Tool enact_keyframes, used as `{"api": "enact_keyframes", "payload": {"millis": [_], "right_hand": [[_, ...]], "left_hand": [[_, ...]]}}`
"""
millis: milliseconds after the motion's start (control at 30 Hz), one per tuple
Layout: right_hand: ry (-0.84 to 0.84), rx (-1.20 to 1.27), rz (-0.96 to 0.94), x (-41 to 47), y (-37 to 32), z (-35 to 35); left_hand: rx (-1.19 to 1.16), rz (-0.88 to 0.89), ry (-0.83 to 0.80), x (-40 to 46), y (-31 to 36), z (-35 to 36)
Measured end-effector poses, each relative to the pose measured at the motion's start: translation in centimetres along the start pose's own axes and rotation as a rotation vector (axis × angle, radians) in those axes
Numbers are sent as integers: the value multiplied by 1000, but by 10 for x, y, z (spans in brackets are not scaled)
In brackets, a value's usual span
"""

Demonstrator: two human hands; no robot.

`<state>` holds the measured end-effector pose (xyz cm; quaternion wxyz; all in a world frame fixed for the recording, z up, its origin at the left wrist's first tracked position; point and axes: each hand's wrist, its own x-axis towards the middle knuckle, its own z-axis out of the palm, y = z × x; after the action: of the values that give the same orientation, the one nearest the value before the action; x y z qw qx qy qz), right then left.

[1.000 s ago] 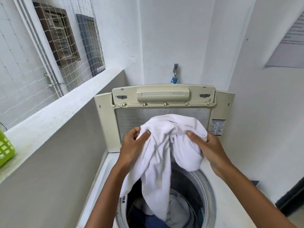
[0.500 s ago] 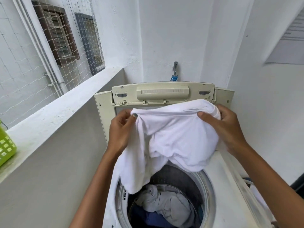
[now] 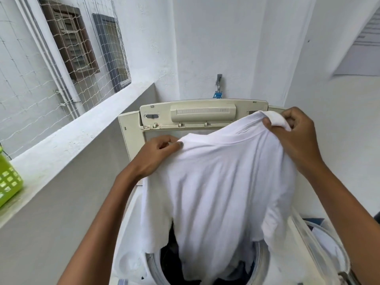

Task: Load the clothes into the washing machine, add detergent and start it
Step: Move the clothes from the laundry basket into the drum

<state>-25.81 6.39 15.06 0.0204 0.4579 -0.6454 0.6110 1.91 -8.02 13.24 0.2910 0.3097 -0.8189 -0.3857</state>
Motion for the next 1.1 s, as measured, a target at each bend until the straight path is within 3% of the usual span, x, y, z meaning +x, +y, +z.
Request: {"api": "enact_keyframes", "payload": {"millis": [100, 233, 367, 600, 767, 900, 1033, 1100], "right_hand": [[-3, -135, -40, -1, -2, -5], [-67, -362, -105, -8, -21, -10], [-130, -448, -190, -11, -50, -19], [-206, -108, -172, -5, -70, -22], [-239, 237, -47, -6, -65, -7], [-331, 270, 8, -14, -51, 12], [-531, 138, 152, -32, -16, 28], [-735, -12, 229, -48, 8, 37]], "left_hand": [[292, -89, -36, -2, 4, -1], [536, -53, 239, 2, 8, -3], [524, -12, 474, 2, 21, -8], [340, 103, 595, 4, 40, -18], [79, 91, 565, 5, 47, -17], [1, -11, 528, 5, 40, -9], [158, -184, 224, 5, 11, 0], [379, -300, -3, 6, -15, 11]]}}
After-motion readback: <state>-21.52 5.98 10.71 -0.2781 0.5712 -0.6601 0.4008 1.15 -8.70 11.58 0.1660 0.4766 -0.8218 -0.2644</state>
